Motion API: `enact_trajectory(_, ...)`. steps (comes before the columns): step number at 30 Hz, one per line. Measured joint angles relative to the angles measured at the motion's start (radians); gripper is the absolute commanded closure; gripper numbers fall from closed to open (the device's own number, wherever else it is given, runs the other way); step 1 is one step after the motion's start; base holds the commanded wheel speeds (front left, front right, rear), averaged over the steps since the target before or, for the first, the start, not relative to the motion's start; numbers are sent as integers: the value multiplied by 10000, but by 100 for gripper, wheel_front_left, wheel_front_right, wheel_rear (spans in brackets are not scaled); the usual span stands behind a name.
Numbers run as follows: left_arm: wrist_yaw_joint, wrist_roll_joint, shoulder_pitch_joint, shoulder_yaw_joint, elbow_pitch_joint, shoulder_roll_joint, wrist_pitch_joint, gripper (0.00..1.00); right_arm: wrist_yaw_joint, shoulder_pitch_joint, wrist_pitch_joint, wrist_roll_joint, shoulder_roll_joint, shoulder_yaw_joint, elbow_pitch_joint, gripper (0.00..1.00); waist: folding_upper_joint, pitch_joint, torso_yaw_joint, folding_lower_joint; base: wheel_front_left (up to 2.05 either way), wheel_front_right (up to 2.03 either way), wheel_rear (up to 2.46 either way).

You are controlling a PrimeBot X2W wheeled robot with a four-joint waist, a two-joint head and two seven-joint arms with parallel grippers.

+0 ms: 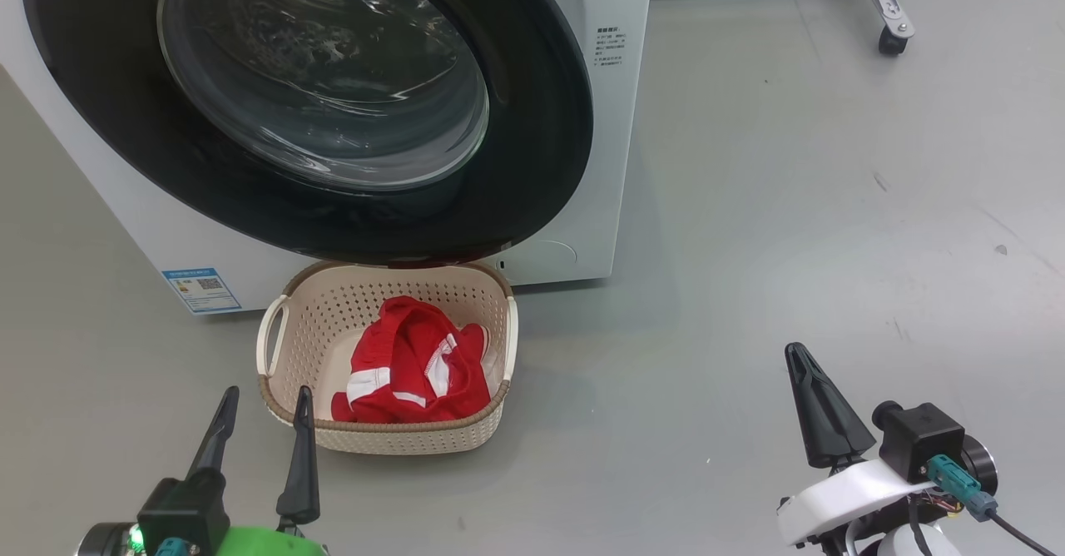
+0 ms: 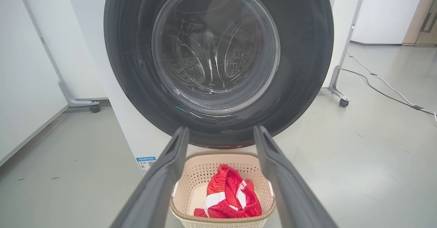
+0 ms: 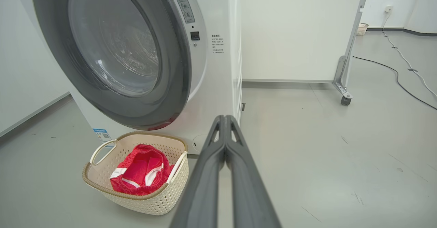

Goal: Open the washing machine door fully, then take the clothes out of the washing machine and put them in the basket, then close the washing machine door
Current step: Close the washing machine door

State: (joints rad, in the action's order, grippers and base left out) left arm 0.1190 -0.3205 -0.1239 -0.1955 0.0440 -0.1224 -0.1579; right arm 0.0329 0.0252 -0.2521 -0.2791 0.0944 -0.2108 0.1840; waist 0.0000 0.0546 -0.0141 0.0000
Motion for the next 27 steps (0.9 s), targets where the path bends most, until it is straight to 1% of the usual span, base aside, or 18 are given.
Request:
enact_trajectory(3, 0, 58, 0, 13, 67, 15, 59, 0, 10, -3, 4, 0, 21, -2, -13, 100, 0, 37, 7, 0, 0, 0, 0)
enact_trajectory(5, 0, 67, 0, 15, 138, 23, 73, 0, 100, -31, 35, 0, 73, -19, -25, 100, 0, 96, 20, 0, 0, 0, 0)
enact_trajectory(7, 0, 102, 1, 10, 151, 31, 75, 0, 119, -141, 67, 0, 121, -50, -23, 100, 0, 142, 46, 0, 0, 0, 0)
enact_trajectory(16, 0, 336, 25, -171, 307, 125, 159, 0, 405, -1160, 313, 278, 487, -309, -44, 100, 0, 353, 395, 0, 0, 0, 0)
enact_trajectory(23, 0, 407, 175, -403, 479, 194, 161, 0, 627, -2300, 748, 389, 692, -658, 38, 100, 0, 653, 798, 0, 0, 0, 0)
enact_trajectory(26, 0, 470, 360, -518, 627, 213, 153, 0, 713, -2989, 932, 405, 706, -825, 50, 100, 0, 858, 980, 0, 0, 0, 0)
enact_trajectory(27, 0, 497, 496, -640, 663, 276, 142, 0, 717, -3466, 991, 414, 708, -890, 69, 100, 0, 1003, 1118, 0, 0, 0, 0)
